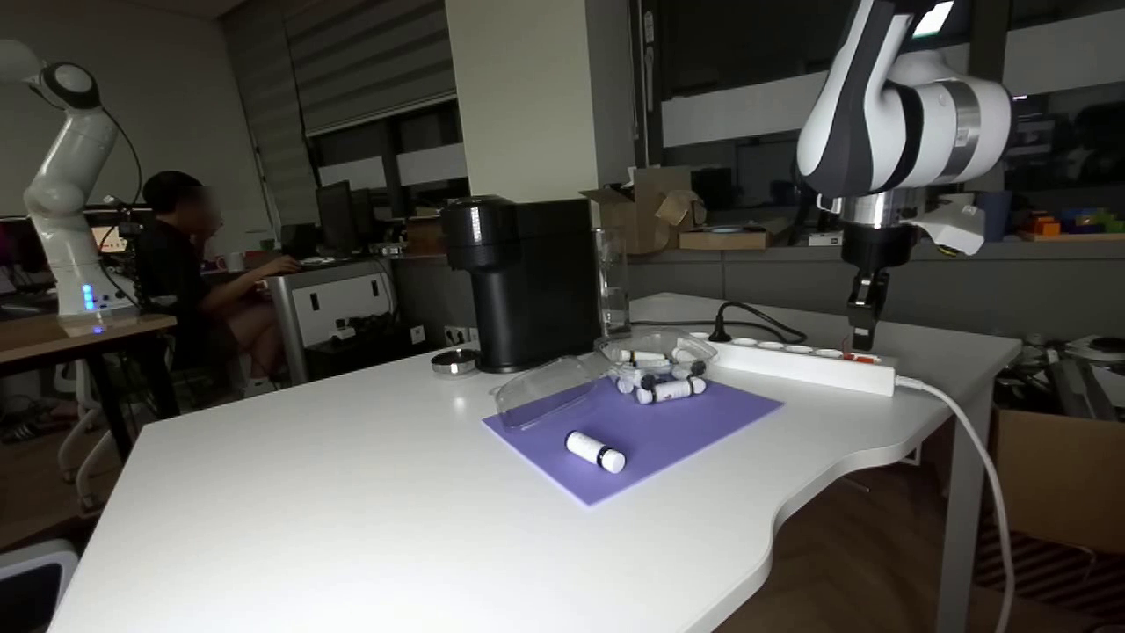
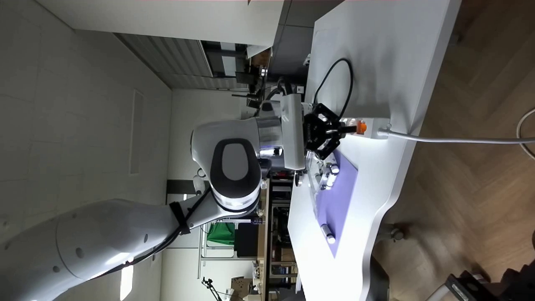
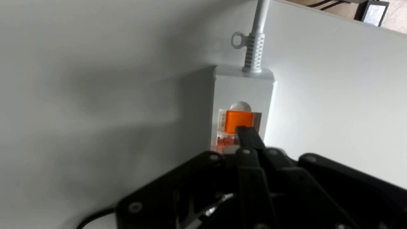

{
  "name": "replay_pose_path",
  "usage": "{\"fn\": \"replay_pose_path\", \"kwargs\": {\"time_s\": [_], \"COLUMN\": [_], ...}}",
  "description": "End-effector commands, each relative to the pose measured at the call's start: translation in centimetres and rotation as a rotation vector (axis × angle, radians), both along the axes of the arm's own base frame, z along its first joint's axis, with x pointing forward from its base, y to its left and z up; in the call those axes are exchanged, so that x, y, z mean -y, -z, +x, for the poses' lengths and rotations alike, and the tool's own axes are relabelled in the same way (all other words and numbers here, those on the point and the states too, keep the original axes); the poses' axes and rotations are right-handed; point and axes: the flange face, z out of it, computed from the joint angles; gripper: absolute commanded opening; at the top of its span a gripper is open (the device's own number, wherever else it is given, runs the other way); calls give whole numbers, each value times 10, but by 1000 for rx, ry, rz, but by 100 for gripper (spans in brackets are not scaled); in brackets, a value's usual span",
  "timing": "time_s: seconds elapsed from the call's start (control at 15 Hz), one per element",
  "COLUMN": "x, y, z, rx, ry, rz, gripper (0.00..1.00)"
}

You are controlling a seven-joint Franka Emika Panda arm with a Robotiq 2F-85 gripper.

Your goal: Turn on the big switch on the adapter

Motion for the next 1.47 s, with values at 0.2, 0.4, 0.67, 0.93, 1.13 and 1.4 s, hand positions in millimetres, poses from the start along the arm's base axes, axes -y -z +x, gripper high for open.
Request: {"fn": "replay_pose_path", "kwargs": {"time_s": [0.2, 0.4, 0.67, 0.93, 1.13, 1.4], "x": [11, 13, 19, 26, 28, 31], "y": [10, 17, 23, 31, 37, 46], "z": [12, 14, 17, 20, 22, 23], "rx": [-5, -12, -22, -75, -107, -121], "ry": [-1, 0, 9, 22, 33, 32], "rz": [2, 3, 14, 68, 95, 101], "gripper": [0, 0, 0, 0, 0, 0]}}
